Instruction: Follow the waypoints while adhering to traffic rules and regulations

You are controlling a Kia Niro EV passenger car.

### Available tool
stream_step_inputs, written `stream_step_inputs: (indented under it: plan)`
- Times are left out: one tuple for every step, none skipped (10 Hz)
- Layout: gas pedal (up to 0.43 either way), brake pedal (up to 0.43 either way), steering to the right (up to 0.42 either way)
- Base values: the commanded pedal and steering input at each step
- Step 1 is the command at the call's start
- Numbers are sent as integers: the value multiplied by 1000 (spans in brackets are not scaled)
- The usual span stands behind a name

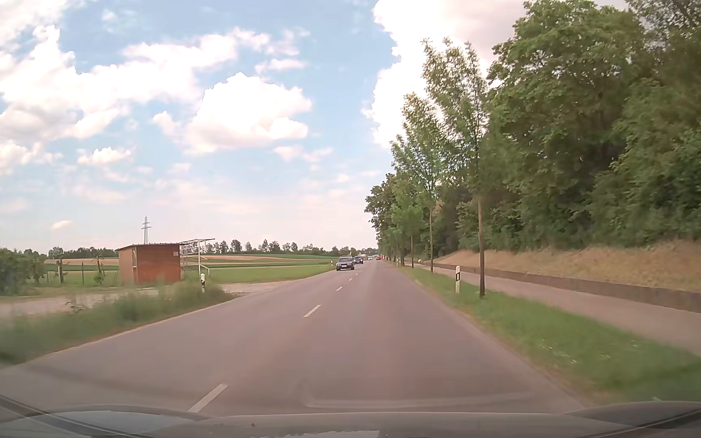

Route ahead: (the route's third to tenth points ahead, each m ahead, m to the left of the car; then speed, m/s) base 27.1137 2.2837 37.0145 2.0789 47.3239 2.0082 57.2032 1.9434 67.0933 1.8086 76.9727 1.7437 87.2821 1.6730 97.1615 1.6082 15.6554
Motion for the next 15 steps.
stream_step_inputs:
  plan:
    - [59, 18, 0]
    - [59, 18, 0]
    - [59, 18, 0]
    - [59, 18, 0]
    - [59, 18, 0]
    - [59, 18, 0]
    - [67, 18, 0]
    - [79, 18, 0]
    - [98, 18, 0]
    - [110, 18, -1]
    - [110, 18, -2]
    - [130, 18, -2]
    - [150, 18, -2]
    - [157, 18, -2]
    - [169, 18, -3]
